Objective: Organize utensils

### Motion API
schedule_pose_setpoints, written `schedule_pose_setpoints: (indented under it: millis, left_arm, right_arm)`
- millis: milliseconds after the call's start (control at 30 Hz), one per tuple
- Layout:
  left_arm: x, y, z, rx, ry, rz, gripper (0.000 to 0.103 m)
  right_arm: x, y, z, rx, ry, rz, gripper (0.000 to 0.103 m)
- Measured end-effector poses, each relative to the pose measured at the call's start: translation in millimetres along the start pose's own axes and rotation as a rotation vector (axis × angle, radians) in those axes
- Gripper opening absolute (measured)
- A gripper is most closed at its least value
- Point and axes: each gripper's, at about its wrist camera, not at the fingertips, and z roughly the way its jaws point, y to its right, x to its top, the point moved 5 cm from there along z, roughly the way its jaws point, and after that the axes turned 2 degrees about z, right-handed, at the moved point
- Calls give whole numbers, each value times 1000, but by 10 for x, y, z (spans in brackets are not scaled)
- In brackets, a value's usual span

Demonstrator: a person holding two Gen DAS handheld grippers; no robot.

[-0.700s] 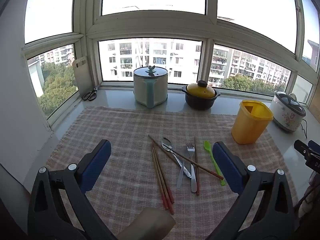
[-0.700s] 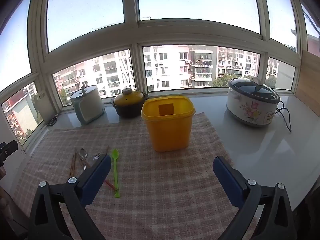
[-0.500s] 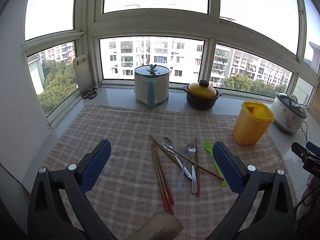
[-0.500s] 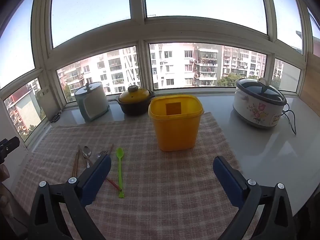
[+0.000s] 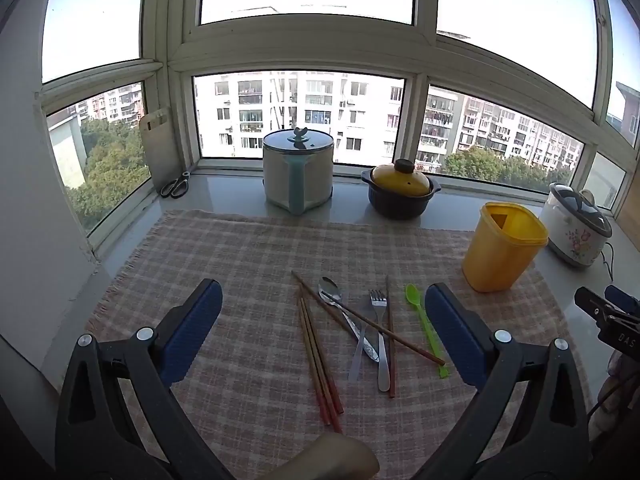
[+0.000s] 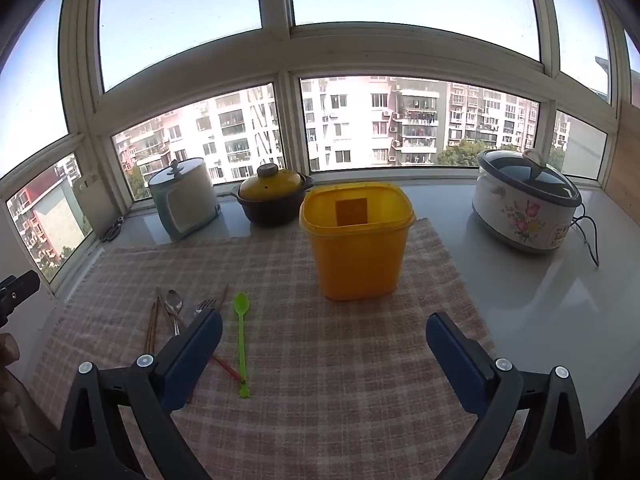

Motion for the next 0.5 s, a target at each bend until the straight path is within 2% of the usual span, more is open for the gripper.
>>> schedule_pose_setpoints:
  millis: [500]
  left_arm:
    - [10, -24, 30, -4, -4, -3, 103]
  right_arm:
    - [-2, -46, 78, 10, -22, -4, 103]
